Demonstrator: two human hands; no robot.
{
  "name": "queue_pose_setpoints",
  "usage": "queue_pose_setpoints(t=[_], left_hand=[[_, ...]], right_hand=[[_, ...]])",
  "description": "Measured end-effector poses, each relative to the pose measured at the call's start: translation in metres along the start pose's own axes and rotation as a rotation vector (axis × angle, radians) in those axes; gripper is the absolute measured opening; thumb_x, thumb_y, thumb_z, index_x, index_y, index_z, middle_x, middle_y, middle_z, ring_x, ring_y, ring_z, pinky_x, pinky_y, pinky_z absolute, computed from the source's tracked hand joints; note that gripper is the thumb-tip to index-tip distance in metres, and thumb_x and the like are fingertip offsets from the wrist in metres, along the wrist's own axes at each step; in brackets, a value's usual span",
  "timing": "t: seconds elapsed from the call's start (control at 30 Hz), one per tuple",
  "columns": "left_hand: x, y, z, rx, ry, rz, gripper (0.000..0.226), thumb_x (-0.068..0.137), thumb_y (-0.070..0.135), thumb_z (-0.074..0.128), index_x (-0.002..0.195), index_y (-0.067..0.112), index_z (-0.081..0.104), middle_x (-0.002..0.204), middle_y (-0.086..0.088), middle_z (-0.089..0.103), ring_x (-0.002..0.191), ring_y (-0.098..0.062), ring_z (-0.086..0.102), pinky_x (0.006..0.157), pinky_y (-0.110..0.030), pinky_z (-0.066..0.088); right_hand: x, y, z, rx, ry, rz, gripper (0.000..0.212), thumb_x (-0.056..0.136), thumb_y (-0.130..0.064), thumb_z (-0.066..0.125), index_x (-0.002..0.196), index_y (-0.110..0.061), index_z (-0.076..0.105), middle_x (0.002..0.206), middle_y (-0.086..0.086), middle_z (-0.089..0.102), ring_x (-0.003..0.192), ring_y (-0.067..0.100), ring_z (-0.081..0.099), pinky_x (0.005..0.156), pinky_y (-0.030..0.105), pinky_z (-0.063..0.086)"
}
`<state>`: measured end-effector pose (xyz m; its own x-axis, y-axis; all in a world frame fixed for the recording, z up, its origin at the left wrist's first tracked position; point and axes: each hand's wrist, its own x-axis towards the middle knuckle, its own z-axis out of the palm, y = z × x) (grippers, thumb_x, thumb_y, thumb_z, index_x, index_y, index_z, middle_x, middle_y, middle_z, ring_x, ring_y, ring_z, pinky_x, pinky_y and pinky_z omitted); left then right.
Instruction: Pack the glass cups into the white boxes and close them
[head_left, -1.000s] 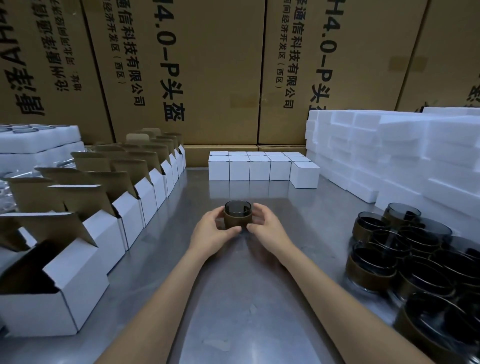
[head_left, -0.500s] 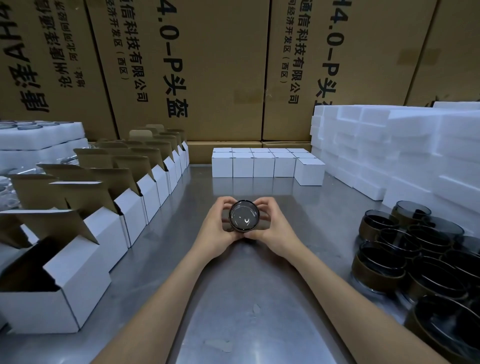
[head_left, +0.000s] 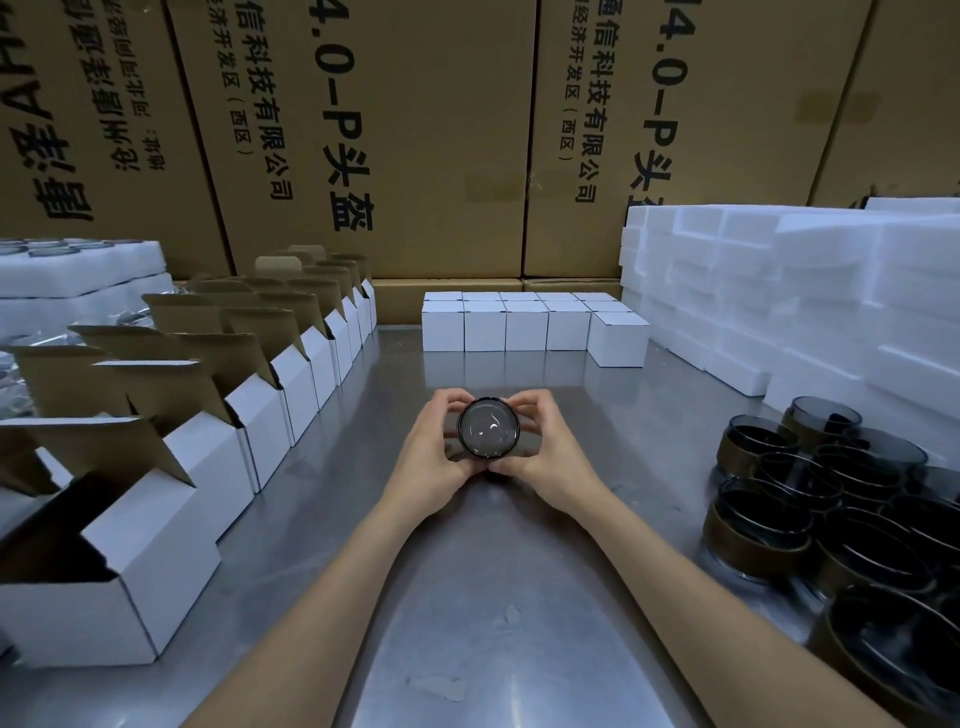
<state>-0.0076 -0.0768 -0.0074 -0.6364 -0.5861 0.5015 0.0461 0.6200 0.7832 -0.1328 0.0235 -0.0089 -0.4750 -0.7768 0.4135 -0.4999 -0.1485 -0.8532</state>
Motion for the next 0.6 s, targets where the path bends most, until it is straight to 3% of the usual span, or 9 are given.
queue_pose_setpoints(t=[0.1,0.17,0.27,0.3,0.4,0.5,0.6], left_hand=[[-0.002,0.004,-0.002,-0.031,-0.041,-0.006,0.071,0.07,-0.003,0.078,0.128,0.024,0.045,0.122,0.004,0.055,0.104,-0.003,0.057,0.081,-0.013,0.048],[-0.003,0.007,-0.002,-0.052,-0.077,-0.021,0.083,0.071,-0.004,0.077,0.138,0.026,0.038,0.12,0.007,0.053,0.1,-0.008,0.06,0.082,-0.018,0.052],[-0.004,0.008,-0.002,-0.046,-0.067,-0.01,0.085,0.073,-0.004,0.075,0.142,0.026,0.036,0.112,0.007,0.055,0.095,-0.012,0.061,0.081,-0.02,0.052],[-0.003,0.008,-0.002,-0.044,-0.054,-0.006,0.08,0.075,-0.004,0.073,0.141,0.026,0.038,0.112,0.005,0.056,0.095,-0.013,0.06,0.081,-0.021,0.052],[-0.001,0.008,-0.003,-0.056,0.001,-0.036,0.067,0.073,0.006,0.08,0.131,0.023,0.05,0.108,0.001,0.062,0.092,-0.014,0.061,0.079,-0.023,0.053],[-0.001,0.007,-0.004,-0.113,0.05,-0.101,0.054,0.068,0.021,0.085,0.116,0.022,0.06,0.101,0.009,0.065,0.087,0.001,0.063,0.073,-0.011,0.049],[0.0,0.007,-0.004,-0.142,0.073,-0.185,0.036,0.069,0.039,0.081,0.097,0.02,0.068,0.092,0.01,0.071,0.086,-0.001,0.066,0.076,-0.015,0.05]], right_hand=[[0.001,-0.002,0.0,0.095,0.051,0.024,0.056,0.067,-0.003,0.083,0.106,-0.026,0.049,0.115,-0.005,0.06,0.109,0.01,0.057,0.089,0.018,0.045],[0.001,-0.005,-0.001,0.2,0.078,0.082,0.044,0.073,-0.014,0.081,0.106,-0.028,0.054,0.112,-0.003,0.065,0.104,0.01,0.061,0.079,0.016,0.047],[0.0,-0.007,-0.003,0.288,0.078,0.197,0.037,0.079,-0.032,0.076,0.108,-0.023,0.057,0.105,0.0,0.069,0.095,0.013,0.067,0.075,0.032,0.055],[0.0,-0.008,-0.004,0.299,0.076,0.218,0.037,0.078,-0.036,0.075,0.107,-0.022,0.058,0.102,0.0,0.069,0.088,0.011,0.068,0.075,0.035,0.056],[-0.001,-0.013,-0.004,0.293,0.05,0.239,0.047,0.071,-0.054,0.07,0.104,-0.023,0.059,0.095,0.0,0.069,0.071,0.004,0.065,0.069,0.029,0.056],[0.0,-0.015,-0.009,0.307,-0.024,0.248,0.06,0.062,-0.065,0.065,0.111,-0.031,0.056,0.085,-0.005,0.069,0.066,0.008,0.063,0.068,0.027,0.056],[0.0,-0.014,-0.014,0.328,-0.127,0.248,0.063,0.061,-0.064,0.069,0.11,-0.026,0.061,0.078,-0.007,0.068,0.067,0.009,0.062,0.07,0.025,0.053]])
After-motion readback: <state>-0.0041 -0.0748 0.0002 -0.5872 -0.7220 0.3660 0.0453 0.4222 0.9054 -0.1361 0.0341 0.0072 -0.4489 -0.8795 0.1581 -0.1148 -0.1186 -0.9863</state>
